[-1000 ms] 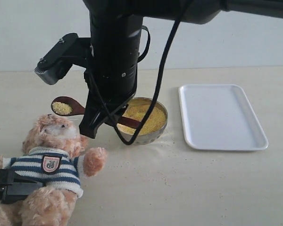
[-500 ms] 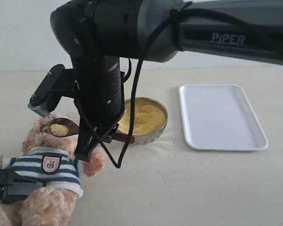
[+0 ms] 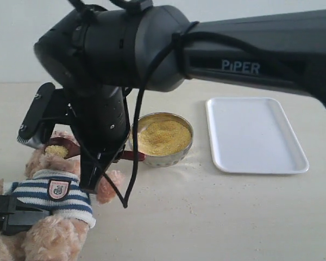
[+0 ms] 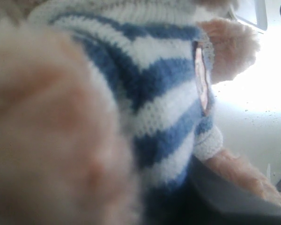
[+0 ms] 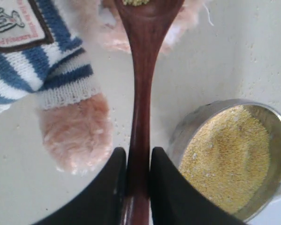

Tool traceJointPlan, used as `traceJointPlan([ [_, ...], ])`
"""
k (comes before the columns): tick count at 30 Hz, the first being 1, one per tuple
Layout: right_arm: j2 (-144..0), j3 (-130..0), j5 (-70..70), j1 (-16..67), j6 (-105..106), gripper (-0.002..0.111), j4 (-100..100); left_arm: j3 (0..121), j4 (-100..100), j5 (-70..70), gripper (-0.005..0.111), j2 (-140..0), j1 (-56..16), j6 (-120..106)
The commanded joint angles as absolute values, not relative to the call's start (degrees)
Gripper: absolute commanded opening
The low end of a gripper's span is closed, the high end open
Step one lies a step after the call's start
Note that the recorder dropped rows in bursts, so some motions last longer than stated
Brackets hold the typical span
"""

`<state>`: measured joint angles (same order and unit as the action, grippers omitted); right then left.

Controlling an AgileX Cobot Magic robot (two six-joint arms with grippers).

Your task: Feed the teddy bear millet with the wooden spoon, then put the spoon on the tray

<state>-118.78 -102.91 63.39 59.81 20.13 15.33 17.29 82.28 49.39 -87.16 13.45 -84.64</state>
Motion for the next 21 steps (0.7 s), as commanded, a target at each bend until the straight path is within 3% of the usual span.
traceJointPlan([
  [1, -119.05, -103.35, 63.89, 63.02, 19.28, 0.014, 23.57, 17.23, 82.73, 50.54, 0.007, -87.12, 13.51, -85.08],
  [21, -121.22, -103.10, 69.96, 65.53, 12.97, 0.014, 35.49, 17.23, 82.73, 50.54, 0.007, -87.12, 13.51, -85.08],
])
